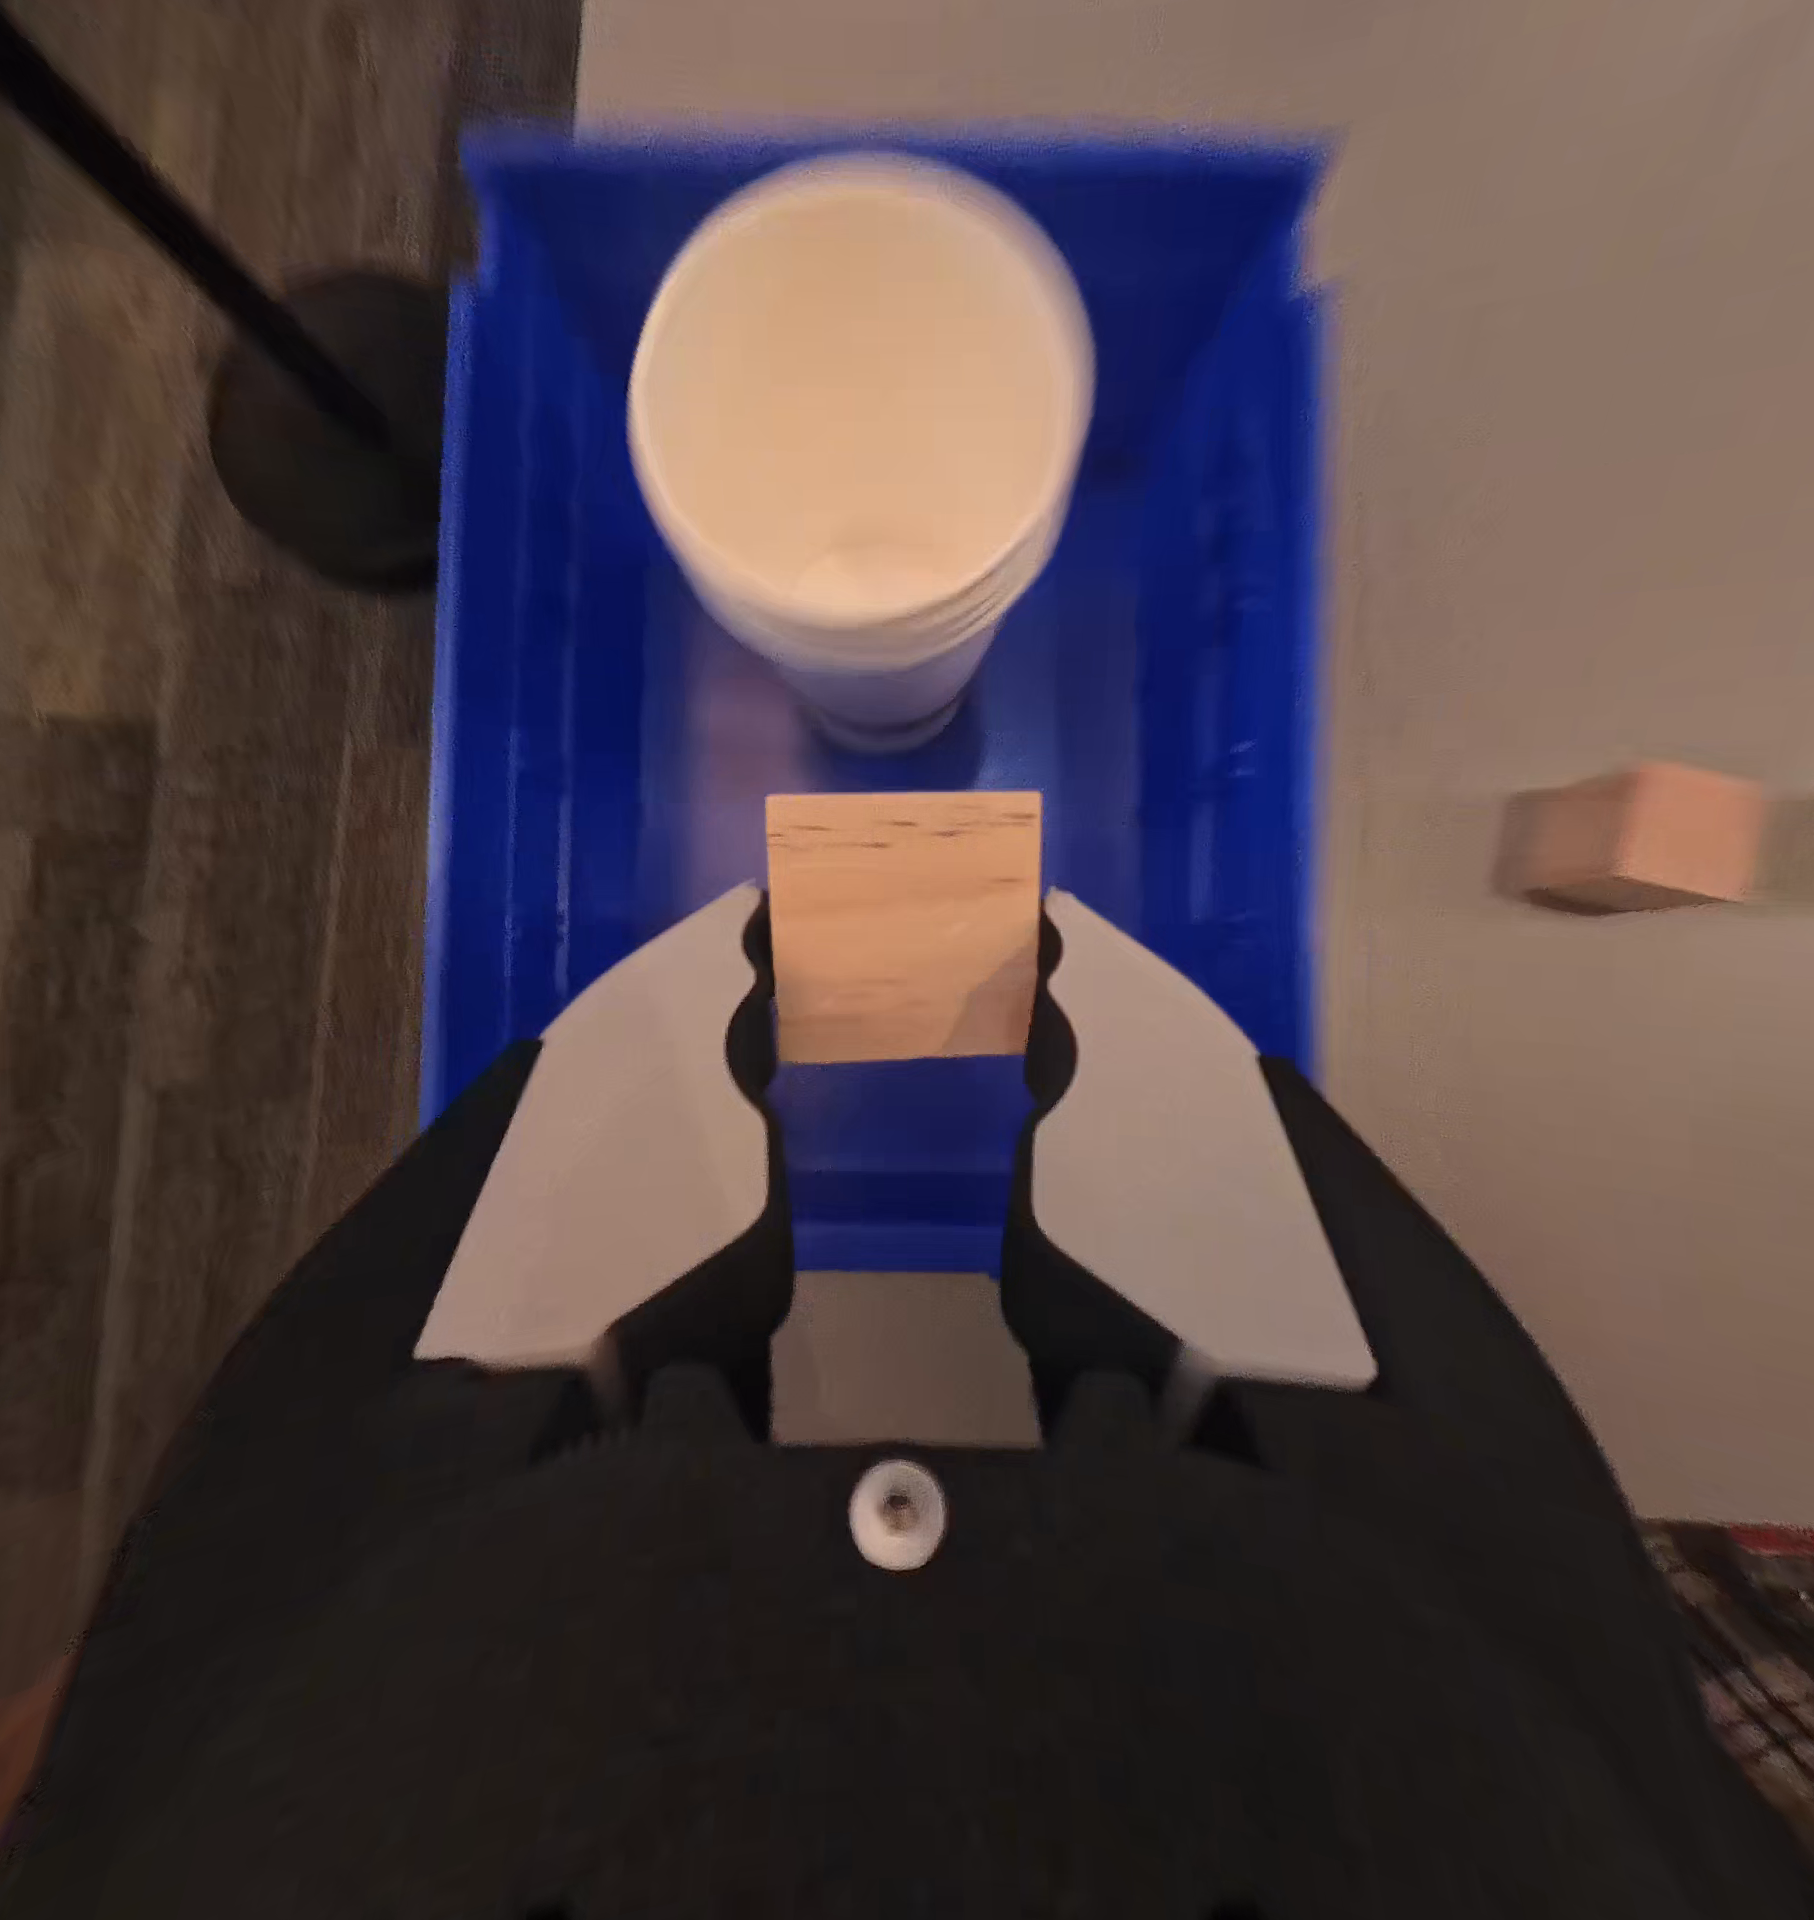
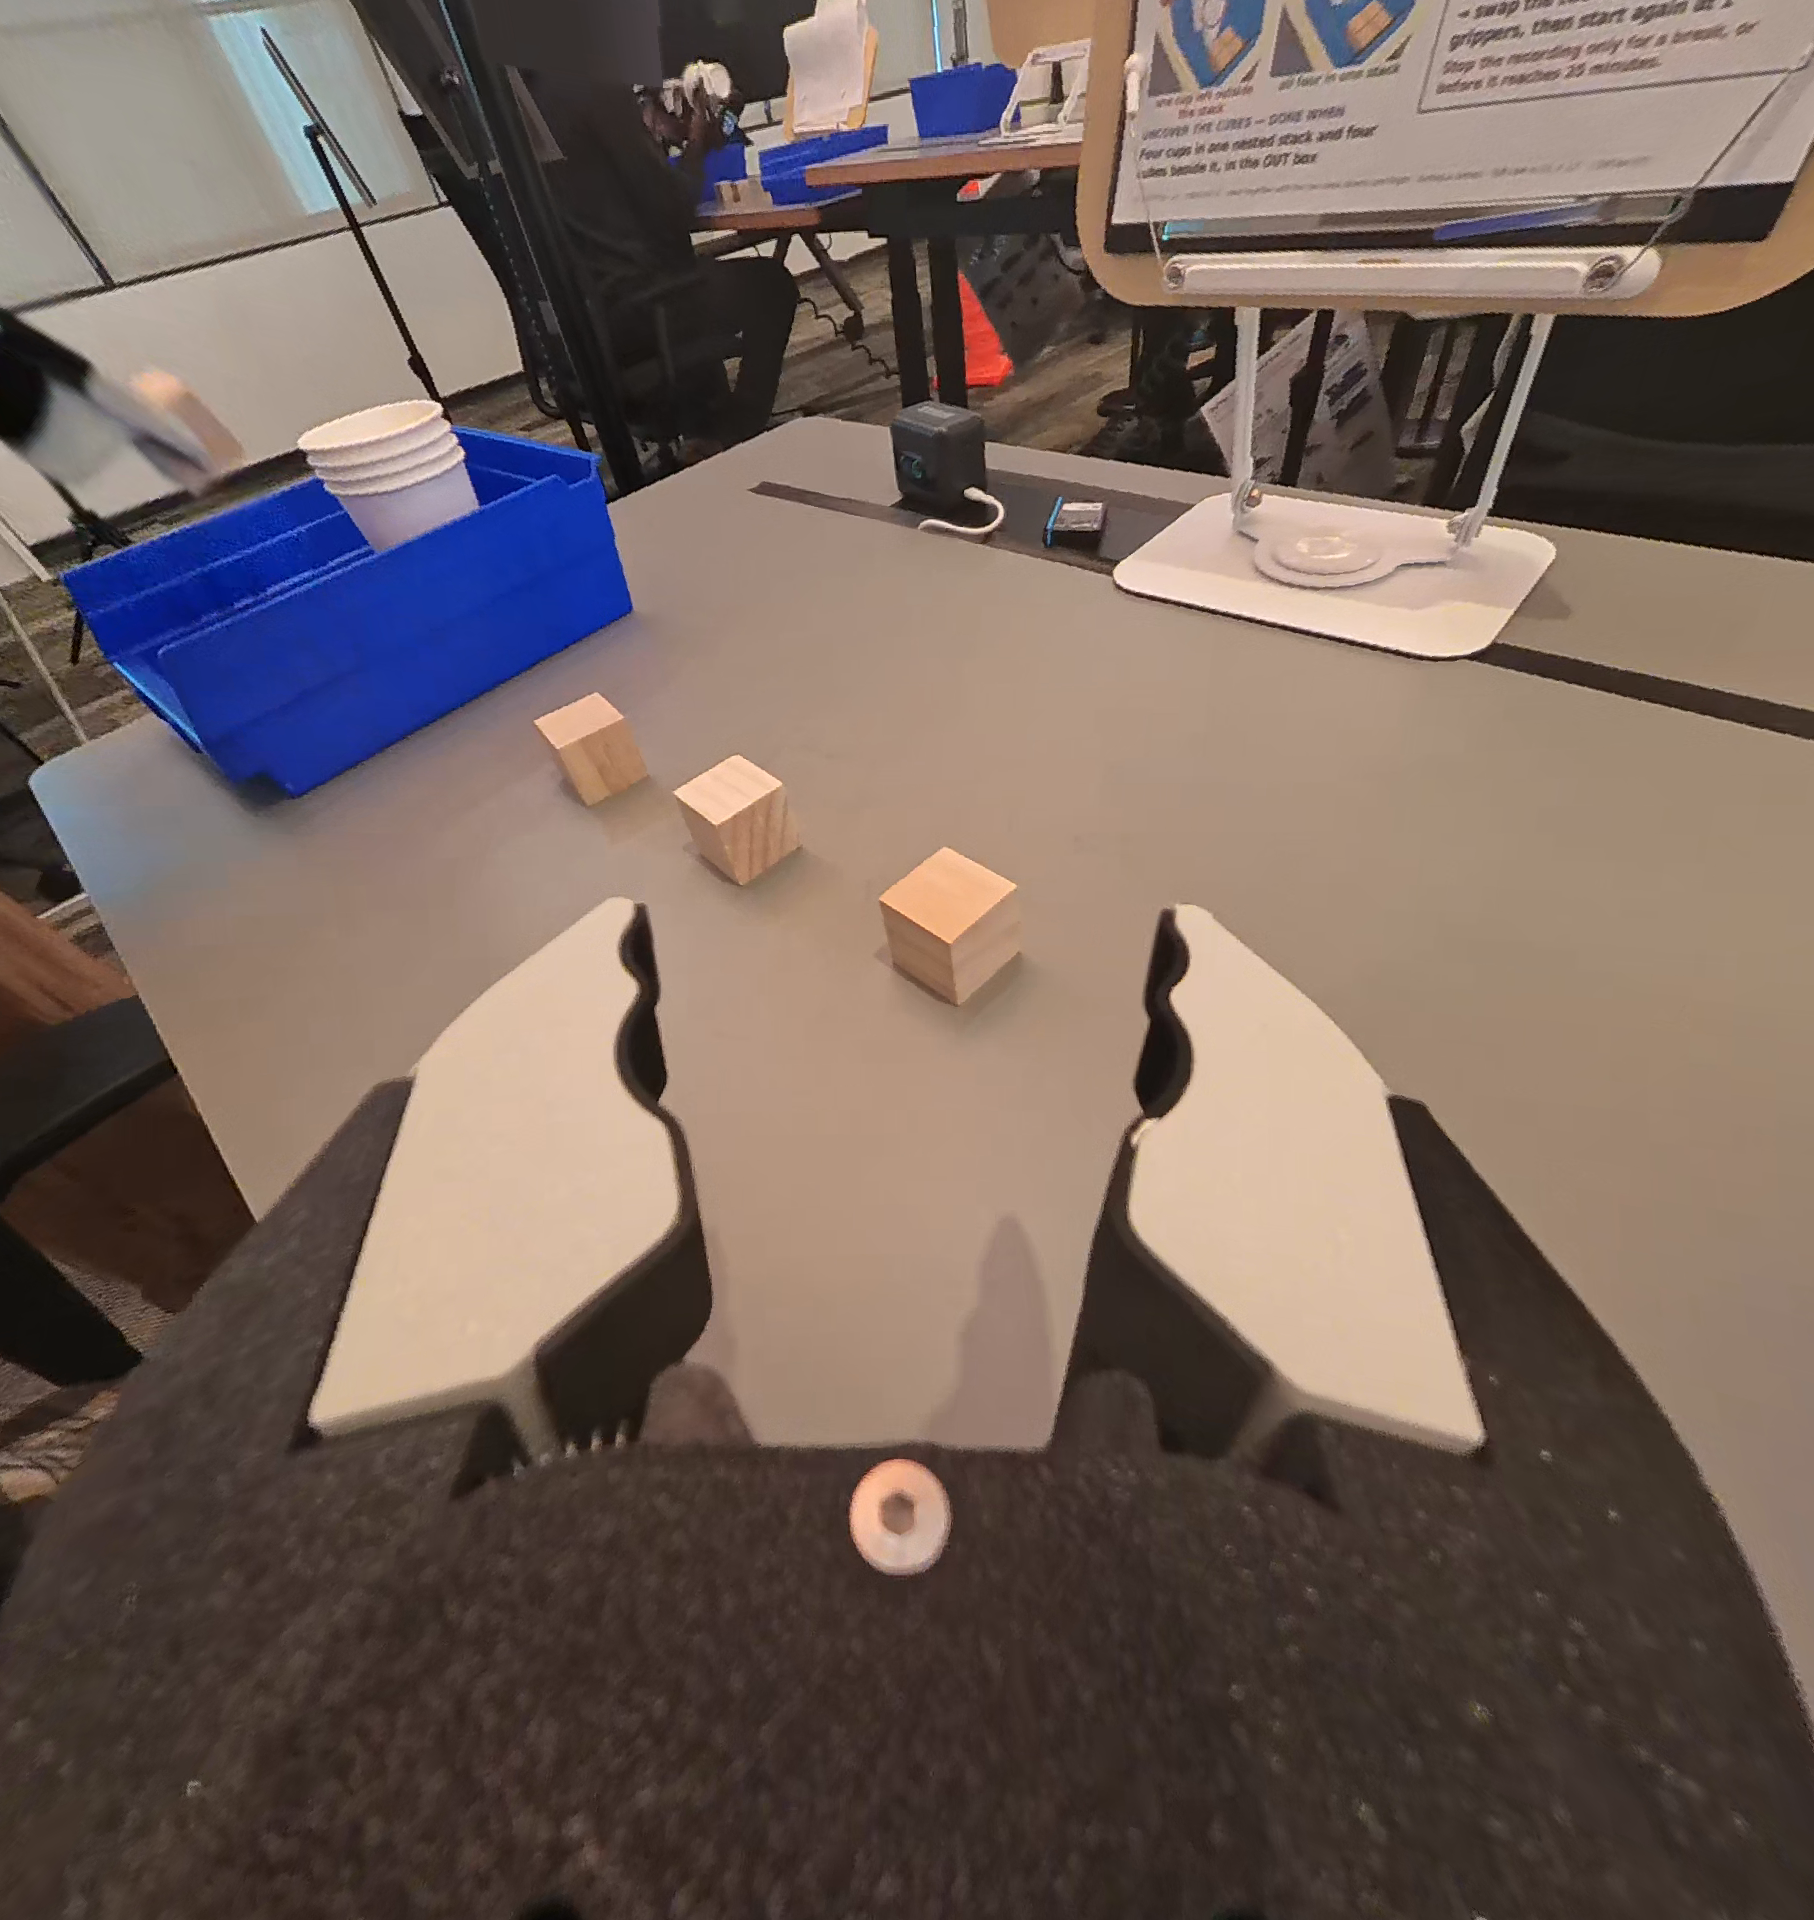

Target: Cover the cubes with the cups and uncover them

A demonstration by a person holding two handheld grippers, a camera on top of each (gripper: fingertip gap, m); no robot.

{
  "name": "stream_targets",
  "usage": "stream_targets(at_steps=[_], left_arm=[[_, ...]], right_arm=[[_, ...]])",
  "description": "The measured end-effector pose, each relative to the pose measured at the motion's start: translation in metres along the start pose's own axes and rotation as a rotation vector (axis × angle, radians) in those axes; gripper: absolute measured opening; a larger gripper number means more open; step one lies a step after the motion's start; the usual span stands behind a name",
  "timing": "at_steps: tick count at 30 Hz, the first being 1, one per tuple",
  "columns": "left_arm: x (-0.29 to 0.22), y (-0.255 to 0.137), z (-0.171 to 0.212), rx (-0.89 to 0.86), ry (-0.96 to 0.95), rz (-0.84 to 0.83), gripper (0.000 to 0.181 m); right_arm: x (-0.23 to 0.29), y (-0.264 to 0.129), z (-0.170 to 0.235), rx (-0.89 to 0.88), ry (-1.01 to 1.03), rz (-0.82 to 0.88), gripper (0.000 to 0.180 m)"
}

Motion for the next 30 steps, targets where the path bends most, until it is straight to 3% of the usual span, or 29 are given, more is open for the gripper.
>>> stream_targets(at_steps=[3, 6, 11, 15, 17, 22, 30], left_arm=[[-0.083, -0.031, -0.049, -0.104, 0.252, 0.111, 0.045], [-0.199, -0.023, -0.086, -0.128, 0.542, 0.279, 0.045], [-0.386, 0.053, -0.099, -0.041, 0.919, 0.564, 0.045], [-0.481, 0.126, -0.069, 0.077, 1.086, 0.730, 0.045], [-0.514, 0.156, -0.044, 0.174, 1.124, 0.824, 0.045], [-0.553, 0.214, 0.002, 0.339, 1.265, 0.818, 0.045], [-0.561, 0.234, 0.021, 0.420, 1.314, 0.796, 0.045]], right_arm=[[-0.006, -0.004, -0.001, 0.000, -0.001, 0.015, 0.089], [-0.012, -0.010, -0.001, 0.001, -0.001, 0.026, 0.089], [-0.027, -0.024, -0.003, -0.021, 0.015, 0.060, 0.089], [-0.040, -0.034, -0.002, -0.022, 0.024, 0.086, 0.089], [-0.046, -0.038, -0.002, -0.028, 0.031, 0.101, 0.089], [-0.054, -0.042, -0.001, -0.029, 0.038, 0.111, 0.089], [-0.061, -0.041, 0.001, -0.030, 0.059, 0.110, 0.089]])
Point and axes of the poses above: each gripper's, where its closed fingertips meet, y out along the fingers, z out of its underside, x = y × z across the jaws, the point moved 3 cm from there along -y, back along the fingers, and after that the axes turned 10 degrees about z, right-handed, at the moved point
